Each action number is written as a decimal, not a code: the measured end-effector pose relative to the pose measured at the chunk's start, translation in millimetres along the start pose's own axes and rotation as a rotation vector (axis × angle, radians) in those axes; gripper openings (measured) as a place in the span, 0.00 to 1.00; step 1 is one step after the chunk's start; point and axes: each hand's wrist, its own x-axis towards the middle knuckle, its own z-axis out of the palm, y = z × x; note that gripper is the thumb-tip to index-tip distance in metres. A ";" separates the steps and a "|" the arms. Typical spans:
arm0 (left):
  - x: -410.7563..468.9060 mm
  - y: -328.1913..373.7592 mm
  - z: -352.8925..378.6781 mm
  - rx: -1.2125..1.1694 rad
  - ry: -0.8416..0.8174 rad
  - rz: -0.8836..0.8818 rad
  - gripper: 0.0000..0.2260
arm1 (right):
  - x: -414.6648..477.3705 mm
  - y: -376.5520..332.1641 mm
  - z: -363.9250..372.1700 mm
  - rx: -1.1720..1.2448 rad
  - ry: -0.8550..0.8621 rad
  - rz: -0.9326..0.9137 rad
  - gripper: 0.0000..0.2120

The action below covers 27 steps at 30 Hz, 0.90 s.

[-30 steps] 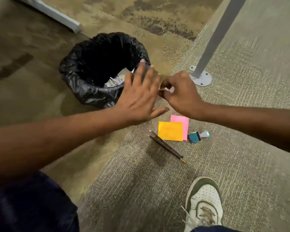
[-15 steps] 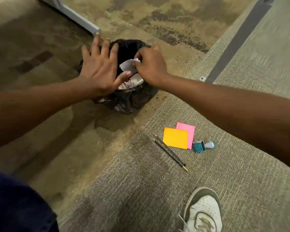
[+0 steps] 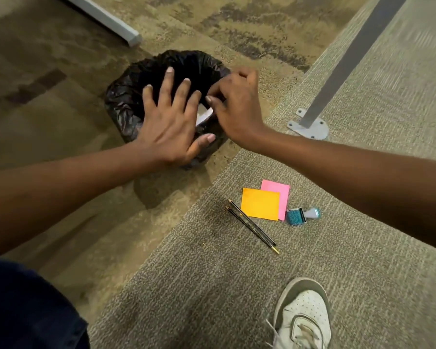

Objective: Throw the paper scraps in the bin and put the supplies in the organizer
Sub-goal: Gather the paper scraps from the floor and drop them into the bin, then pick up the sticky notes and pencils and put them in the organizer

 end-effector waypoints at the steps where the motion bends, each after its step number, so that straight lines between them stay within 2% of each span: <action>1: -4.7 7.4 4.7 -0.009 0.013 0.034 0.41 | -7.8 4.2 -3.1 -0.010 0.020 0.008 0.07; 5: -41.2 42.4 33.8 -0.003 0.013 0.260 0.41 | -47.4 28.9 -14.2 -0.148 -0.032 0.013 0.09; 8: -65.6 66.7 54.0 -0.015 -0.059 0.317 0.41 | -84.6 48.7 -22.2 -0.220 -0.108 0.040 0.09; 14: -84.6 101.3 87.4 -0.030 -0.233 0.275 0.39 | -154.5 71.4 -28.5 -0.289 -0.367 0.110 0.06; 20: -100.4 117.2 112.7 -0.034 -0.399 0.154 0.40 | -206.1 70.2 -16.5 -0.461 -0.773 0.171 0.16; 27: -108.3 123.9 119.1 -0.023 -0.448 0.089 0.37 | -234.1 58.0 1.5 -0.420 -0.831 0.139 0.13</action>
